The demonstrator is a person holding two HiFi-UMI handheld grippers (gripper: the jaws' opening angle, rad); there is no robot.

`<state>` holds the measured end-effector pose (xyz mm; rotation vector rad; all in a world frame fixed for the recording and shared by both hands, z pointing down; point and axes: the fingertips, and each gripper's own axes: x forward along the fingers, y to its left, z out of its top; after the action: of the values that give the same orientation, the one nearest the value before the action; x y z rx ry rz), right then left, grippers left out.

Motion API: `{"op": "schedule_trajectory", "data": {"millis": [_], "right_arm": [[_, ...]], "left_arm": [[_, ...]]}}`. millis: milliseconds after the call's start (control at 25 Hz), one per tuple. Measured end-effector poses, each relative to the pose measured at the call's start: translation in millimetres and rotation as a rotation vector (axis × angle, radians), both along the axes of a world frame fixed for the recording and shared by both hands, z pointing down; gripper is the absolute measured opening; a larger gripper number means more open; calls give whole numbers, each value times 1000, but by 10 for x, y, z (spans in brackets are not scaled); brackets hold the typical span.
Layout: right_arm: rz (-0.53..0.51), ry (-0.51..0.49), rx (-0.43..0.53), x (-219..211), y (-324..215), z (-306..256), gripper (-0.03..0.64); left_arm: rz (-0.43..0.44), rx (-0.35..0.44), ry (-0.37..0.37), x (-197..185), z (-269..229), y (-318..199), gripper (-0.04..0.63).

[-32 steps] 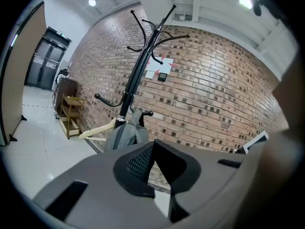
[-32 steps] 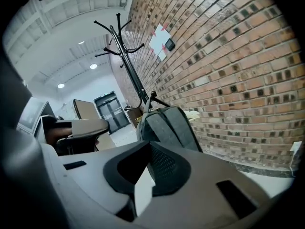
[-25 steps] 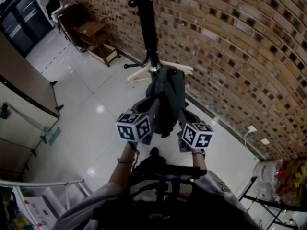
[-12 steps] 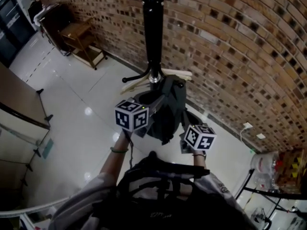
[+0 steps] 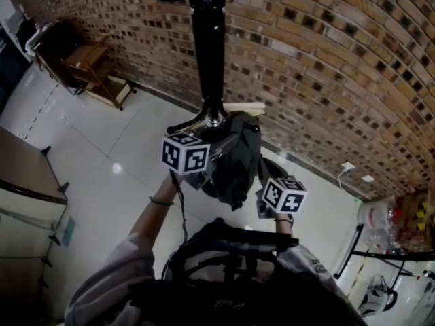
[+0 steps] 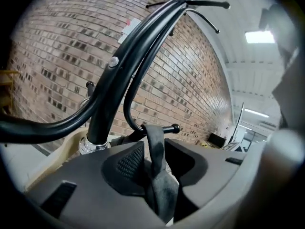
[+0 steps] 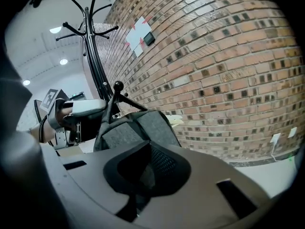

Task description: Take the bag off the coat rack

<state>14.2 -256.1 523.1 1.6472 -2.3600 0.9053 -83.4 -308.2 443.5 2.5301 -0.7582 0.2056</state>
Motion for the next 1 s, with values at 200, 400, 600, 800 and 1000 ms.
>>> {"op": "schedule_trajectory", "data": {"millis": [200,400,600,800,1000], "right_arm": [[21,4,-7,-5,-78,20,8],[43,2,-14,25,-148,58,8],[58,0,-16,68,-194,83,8],[87,-1,-28,195,-227,129,8],[106,10,-34,293,-286,148,8]], "left_arm": [[75,-7,-17,46,0,-41,144],[164,-30,-14,191,1,-33,144],[267,-15,-67,307,29,2,123],[319,5,42,296,-37,54,69],[293,-19,141,311,-113,43,47]]}}
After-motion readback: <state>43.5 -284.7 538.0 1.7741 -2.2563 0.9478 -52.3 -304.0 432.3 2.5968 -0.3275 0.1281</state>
